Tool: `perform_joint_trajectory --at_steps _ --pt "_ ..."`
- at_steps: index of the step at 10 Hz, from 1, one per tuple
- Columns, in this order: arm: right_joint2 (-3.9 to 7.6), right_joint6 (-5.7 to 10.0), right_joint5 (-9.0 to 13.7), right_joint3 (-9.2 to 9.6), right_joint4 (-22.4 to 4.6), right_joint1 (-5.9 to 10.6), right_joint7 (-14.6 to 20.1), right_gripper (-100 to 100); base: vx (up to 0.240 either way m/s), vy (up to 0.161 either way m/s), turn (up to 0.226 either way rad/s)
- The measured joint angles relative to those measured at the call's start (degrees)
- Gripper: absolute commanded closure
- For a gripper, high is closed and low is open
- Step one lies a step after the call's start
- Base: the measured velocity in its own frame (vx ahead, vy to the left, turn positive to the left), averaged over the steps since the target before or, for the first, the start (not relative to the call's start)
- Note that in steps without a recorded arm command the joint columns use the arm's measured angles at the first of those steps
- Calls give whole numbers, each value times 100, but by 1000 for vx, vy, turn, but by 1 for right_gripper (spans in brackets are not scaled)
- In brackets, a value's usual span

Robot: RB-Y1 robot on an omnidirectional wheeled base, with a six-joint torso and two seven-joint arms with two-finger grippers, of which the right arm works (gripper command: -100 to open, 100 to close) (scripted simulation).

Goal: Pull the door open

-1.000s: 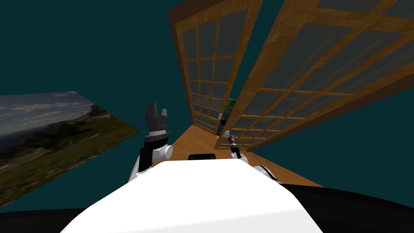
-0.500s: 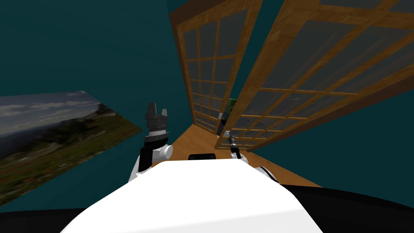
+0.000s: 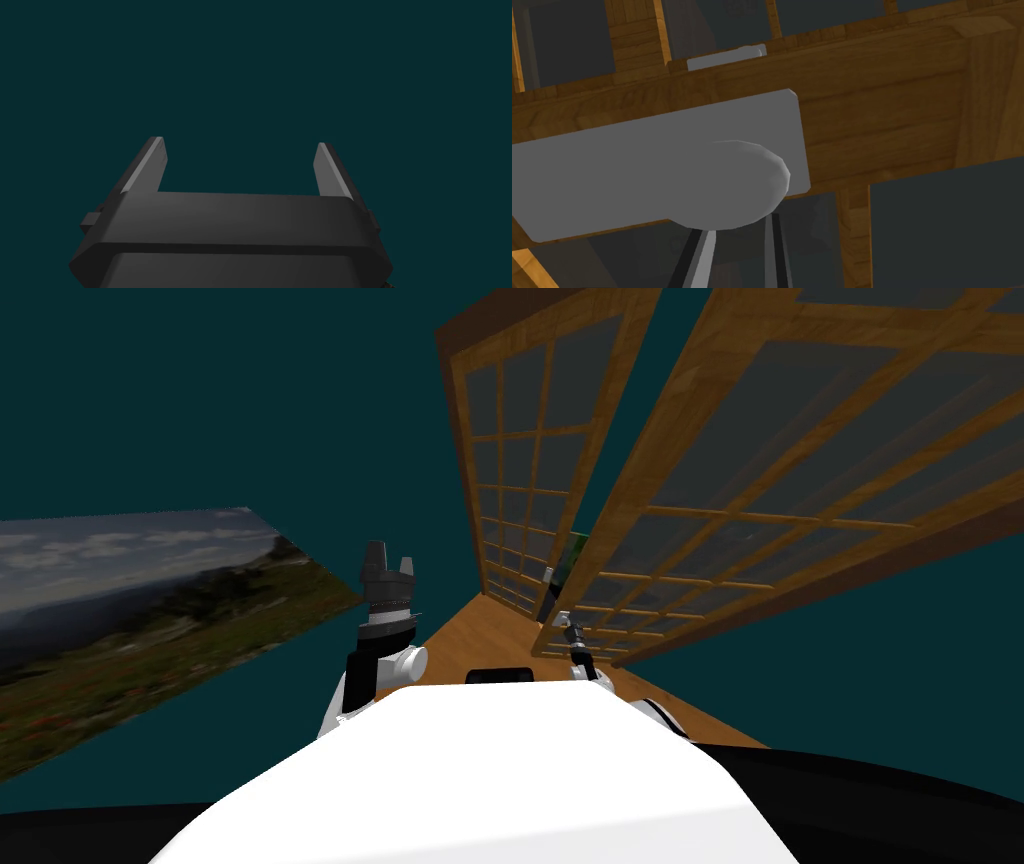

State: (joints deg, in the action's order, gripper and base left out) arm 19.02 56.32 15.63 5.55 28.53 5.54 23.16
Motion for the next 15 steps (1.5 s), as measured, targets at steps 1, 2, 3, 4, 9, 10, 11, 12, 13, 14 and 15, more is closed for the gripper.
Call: perform_joint_trajectory --at_steps 1,2,3,4,9,10,11,12,13,14,15 --pt "-15 31 34 17 -78 42 135 -100 -57 21 53" --pt "-47 3 69 50 -25 23 276 -100 -62 27 38" --pt "-68 -43 116 73 42 2 431 -100 -69 12 43" --pt "-84 -72 173 97 68 5 597 -100 -48 -1 13" --pt "-146 -142 389 176 162 3 1272 -100 -55 -15 34" --pt "-162 -165 460 204 181 12 1442 -100 -58 -13 17" --pt "-172 -174 494 218 185 16 1578 -100 -50 -20 33" --pt "-188 -194 550 237 219 10 1732 -100 -41 -15 19" --pt "-196 -208 580 248 235 10 1840 -100 -55 -6 35" --pt "-214 -216 635 270 231 26 1990 -100 -88 -13 64" --pt "-237 -227 713 301 225 52 2165 -100 -62 -18 14"
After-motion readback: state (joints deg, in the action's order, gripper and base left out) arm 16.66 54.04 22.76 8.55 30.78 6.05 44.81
